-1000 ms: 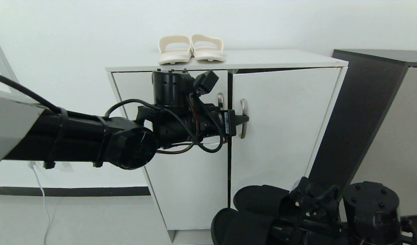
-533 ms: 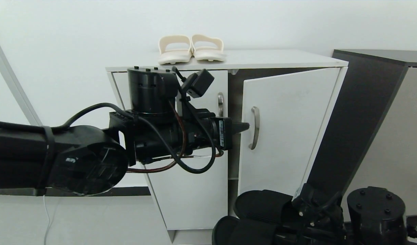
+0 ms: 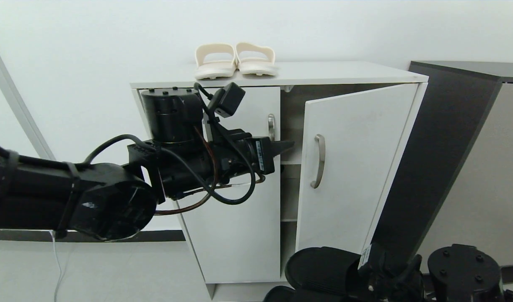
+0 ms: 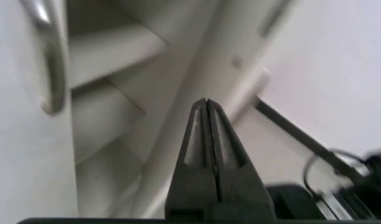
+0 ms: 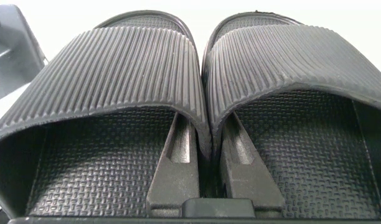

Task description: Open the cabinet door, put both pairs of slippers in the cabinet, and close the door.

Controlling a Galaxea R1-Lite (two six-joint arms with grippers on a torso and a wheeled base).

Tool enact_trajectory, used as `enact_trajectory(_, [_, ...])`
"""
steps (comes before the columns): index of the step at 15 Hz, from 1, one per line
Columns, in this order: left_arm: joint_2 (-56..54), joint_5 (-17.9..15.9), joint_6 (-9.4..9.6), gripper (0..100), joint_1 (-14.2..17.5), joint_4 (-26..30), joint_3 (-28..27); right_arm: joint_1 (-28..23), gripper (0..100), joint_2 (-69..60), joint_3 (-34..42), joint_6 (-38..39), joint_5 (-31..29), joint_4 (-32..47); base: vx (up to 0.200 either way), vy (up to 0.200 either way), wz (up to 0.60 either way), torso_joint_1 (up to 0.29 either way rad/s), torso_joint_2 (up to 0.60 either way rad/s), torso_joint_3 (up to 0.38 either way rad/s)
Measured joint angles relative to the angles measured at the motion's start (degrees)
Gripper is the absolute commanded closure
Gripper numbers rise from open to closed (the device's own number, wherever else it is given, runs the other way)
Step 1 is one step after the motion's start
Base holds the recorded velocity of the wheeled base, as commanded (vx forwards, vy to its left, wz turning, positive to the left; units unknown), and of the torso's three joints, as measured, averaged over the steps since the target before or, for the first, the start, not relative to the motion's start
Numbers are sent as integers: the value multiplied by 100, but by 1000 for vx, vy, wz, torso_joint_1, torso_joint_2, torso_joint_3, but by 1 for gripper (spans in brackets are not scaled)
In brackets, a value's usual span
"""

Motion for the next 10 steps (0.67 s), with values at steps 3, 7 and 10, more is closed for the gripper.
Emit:
enact_trajectory(3, [441, -5, -66, 100, 38, -115, -286, 22, 100, 2, 13, 0, -9, 0, 0, 0, 0, 0, 0, 0])
enact_trajectory(7, [802, 56, -244, 100, 49, -156, -546, 21, 100, 18, 16, 0, -9, -2, -100, 0, 0, 2, 0, -1])
enact_trajectory(10, [898, 124, -268, 100, 24, -166, -634, 27, 100, 27, 16, 0, -11, -2, -200, 0, 0, 1, 4, 2])
